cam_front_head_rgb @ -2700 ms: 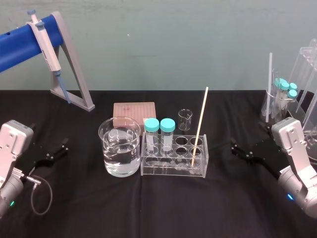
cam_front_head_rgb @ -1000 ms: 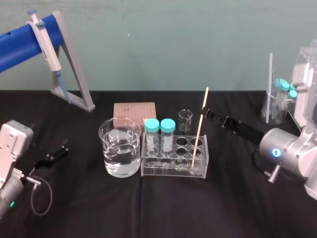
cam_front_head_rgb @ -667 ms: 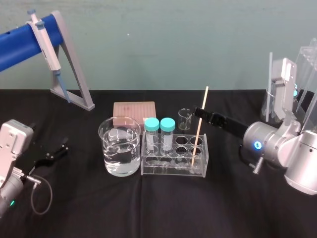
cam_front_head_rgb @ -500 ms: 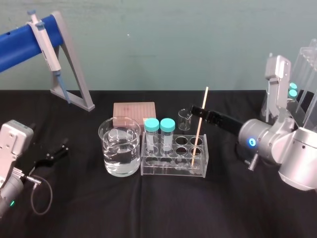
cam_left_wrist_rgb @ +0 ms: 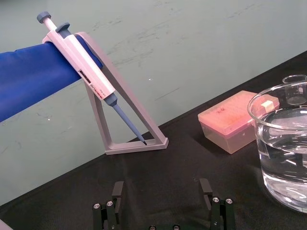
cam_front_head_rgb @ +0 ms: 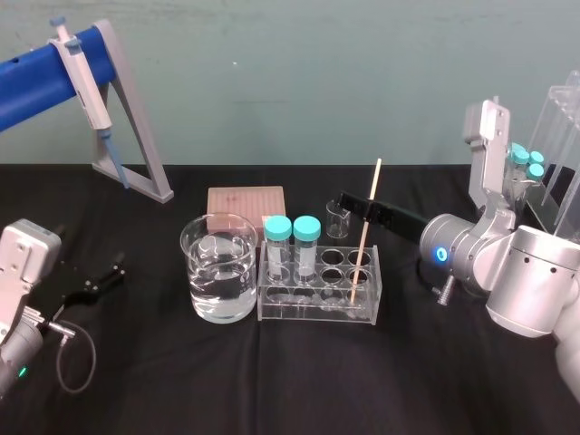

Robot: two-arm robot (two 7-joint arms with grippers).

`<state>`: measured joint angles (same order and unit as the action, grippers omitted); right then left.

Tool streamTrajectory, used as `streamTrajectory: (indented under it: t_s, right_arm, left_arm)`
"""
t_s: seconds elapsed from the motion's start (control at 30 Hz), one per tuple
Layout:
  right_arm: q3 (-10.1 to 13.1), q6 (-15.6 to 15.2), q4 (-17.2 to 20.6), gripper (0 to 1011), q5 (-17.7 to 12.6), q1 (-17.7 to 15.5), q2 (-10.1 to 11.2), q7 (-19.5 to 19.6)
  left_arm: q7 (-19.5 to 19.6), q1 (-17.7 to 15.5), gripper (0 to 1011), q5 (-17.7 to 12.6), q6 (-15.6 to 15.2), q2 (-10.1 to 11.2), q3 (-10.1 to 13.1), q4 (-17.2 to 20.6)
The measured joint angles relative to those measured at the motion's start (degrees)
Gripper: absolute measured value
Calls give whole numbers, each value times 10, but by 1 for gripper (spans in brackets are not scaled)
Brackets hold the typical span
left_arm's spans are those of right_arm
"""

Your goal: Hold the thermometer with one hand and immerse one end into the beaker, then reinsert it into the test tube rack.

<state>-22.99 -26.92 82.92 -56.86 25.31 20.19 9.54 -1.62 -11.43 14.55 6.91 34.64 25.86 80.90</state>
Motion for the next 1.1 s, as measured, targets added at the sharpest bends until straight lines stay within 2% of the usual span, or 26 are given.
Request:
streamTrajectory:
  t_s: [0.2, 0.43, 0.5, 0.7, 0.73, 0.83, 0.87, 0.93, 0.97, 1.07, 1.1]
  right_arm:
    - [-3, 3, -13, 1000, 5, 7, -3, 3]
    - [-5, 12, -28, 862, 14, 14, -4, -12]
    - [-3, 14, -31, 769, 14, 15, -4, -17]
    - [2, 16, -34, 624, 10, 15, -6, -26]
    - [2, 16, -35, 552, 10, 15, -6, -28]
    - [2, 16, -36, 488, 9, 15, -6, -30]
    - [2, 16, -36, 426, 9, 15, -6, -32]
    - [2, 17, -37, 390, 8, 15, -7, -32]
    - [2, 18, -37, 330, 8, 15, -7, -33]
    - [1, 19, -37, 273, 8, 15, -7, -34]
    - [1, 20, -37, 205, 8, 15, -7, -34]
  left_arm:
    - [0, 0, 1004, 0, 0, 0, 0, 0]
    - [0, 0, 1003, 0, 0, 0, 0, 0]
    - [0, 0, 1004, 0, 0, 0, 0, 0]
    - [0, 0, 1004, 0, 0, 0, 0, 0]
    - [0, 0, 1004, 0, 0, 0, 0, 0]
    - [0, 0, 1004, 0, 0, 0, 0, 0]
    - [0, 0, 1004, 0, 0, 0, 0, 0]
    - [0, 0, 1004, 0, 0, 0, 0, 0]
    - [0, 0, 1004, 0, 0, 0, 0, 0]
    - [0, 0, 1004, 0, 0, 0, 0, 0]
    - [0, 0, 1004, 0, 0, 0, 0, 0]
